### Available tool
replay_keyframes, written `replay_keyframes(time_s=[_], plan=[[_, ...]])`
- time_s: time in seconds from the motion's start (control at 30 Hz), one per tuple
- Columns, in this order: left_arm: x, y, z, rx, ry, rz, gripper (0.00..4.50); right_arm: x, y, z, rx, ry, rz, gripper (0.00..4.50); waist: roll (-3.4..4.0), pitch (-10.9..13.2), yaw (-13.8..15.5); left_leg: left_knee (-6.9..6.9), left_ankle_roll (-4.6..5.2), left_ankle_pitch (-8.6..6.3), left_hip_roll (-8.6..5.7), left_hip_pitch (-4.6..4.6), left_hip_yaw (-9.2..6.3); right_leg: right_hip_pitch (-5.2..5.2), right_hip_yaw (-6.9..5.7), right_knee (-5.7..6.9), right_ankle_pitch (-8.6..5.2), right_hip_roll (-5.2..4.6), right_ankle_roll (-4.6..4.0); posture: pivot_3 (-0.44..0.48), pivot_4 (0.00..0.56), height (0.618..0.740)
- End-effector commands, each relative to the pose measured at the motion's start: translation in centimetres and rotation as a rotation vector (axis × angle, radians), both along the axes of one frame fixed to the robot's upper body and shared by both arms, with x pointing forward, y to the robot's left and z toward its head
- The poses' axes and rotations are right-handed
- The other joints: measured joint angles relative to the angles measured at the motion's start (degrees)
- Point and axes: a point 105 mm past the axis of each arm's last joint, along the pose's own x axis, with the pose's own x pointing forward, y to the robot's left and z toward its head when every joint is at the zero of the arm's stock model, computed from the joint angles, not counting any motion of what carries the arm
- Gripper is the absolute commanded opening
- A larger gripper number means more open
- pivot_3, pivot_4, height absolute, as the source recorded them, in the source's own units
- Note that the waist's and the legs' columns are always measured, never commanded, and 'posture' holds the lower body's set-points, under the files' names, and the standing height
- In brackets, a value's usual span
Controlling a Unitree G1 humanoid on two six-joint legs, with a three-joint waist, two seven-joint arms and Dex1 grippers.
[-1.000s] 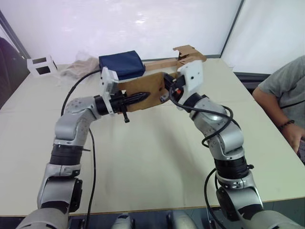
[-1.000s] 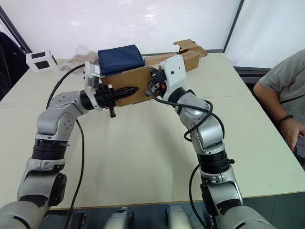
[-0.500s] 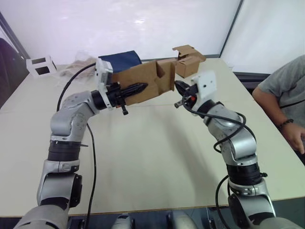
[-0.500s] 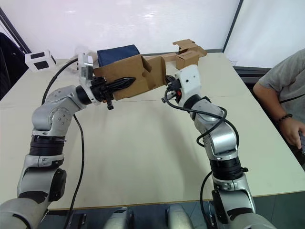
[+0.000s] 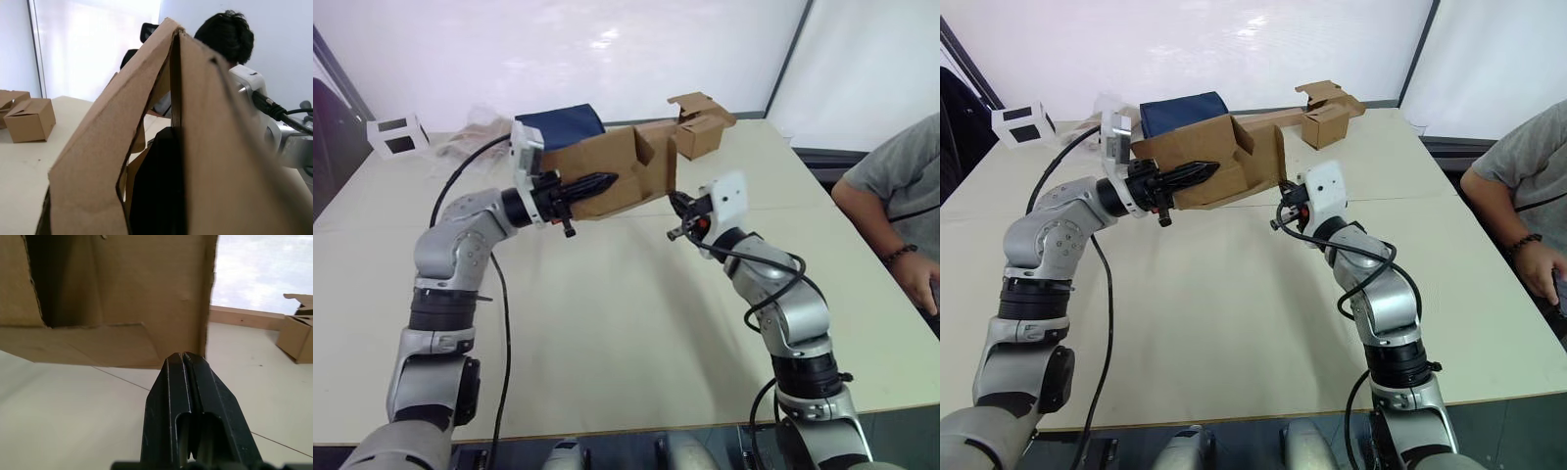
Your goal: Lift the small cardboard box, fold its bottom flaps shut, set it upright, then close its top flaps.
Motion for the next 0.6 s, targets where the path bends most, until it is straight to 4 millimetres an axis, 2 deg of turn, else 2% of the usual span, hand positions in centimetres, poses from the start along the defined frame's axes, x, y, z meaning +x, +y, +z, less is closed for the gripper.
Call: replay_keyframes(time_s=[0.03, 0.23, 0.6], plan=[[-1.0, 0.1, 1.9, -0.028, -0.055, -0.022, 0.05, -1.4, 2.1, 2.6, 0.051, -0.077, 0.124, 0.00, 0.00, 0.0, 0.0, 0.00, -0.01, 0.00, 0.00, 0.00, 0.00, 0.00, 0.00, 0.00, 0.00, 0.00, 0.00, 0.000, 0.150, 0.740], [-1.3, 0.1, 2.2, -0.055, -0.017, -0.048, 0.05, -2.2, 3.2, 3.3, 0.075, -0.090, 0.214, 0.00, 0.00, 0.0, 0.0, 0.00, 0.01, 0.00, 0.00, 0.00, 0.00, 0.01, -0.01, -0.01, 0.00, -0.02, 0.00, 0.000, 0.150, 0.740], [-1.7, 0.8, 2.2, -0.089, 0.090, -0.094, 0.05, -3.8, 3.5, 4.3, 0.093, -0.130, 0.331, 0.00, 0.00, 0.0, 0.0, 0.00, 0.01, -0.01, 0.00, 0.00, -0.01, 0.01, -0.01, -0.01, 0.00, -0.01, 0.00, 0.000, 0.150, 0.740]])
